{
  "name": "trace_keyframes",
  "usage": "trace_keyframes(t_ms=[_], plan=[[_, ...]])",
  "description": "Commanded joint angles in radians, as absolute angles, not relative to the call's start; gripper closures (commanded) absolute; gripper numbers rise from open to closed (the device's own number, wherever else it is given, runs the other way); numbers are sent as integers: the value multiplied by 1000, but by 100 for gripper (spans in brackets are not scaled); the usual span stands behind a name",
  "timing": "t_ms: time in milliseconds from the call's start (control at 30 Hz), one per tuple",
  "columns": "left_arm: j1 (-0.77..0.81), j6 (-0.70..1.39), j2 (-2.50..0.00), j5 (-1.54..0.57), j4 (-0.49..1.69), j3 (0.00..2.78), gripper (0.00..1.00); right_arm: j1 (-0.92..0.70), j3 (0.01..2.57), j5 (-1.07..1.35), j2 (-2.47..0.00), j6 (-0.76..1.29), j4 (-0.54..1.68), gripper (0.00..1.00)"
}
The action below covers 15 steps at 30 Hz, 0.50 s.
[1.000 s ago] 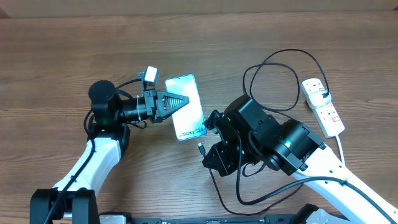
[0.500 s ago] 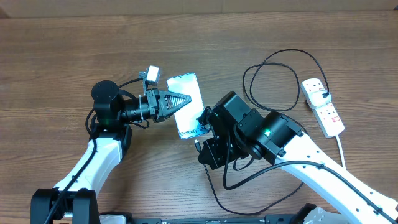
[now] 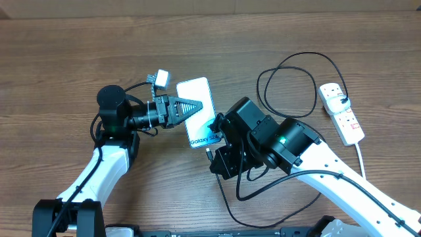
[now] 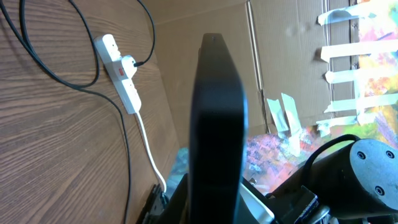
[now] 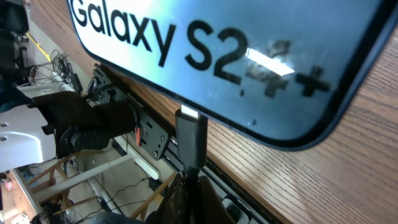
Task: Plug charger to phone and switch on socket
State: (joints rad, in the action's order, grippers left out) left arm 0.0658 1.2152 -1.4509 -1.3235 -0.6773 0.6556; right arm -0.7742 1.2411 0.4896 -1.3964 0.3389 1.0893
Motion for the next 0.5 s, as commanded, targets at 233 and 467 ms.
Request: trace_keyframes(t_ms=[233, 467], plan=[[69, 1181, -1448, -1334, -685, 683, 96, -779, 1246, 486, -1364, 340, 1061, 96], [69, 1176, -1448, -1335, -654, 683, 95, -779, 1246, 472, -1357, 341, 1044, 96]])
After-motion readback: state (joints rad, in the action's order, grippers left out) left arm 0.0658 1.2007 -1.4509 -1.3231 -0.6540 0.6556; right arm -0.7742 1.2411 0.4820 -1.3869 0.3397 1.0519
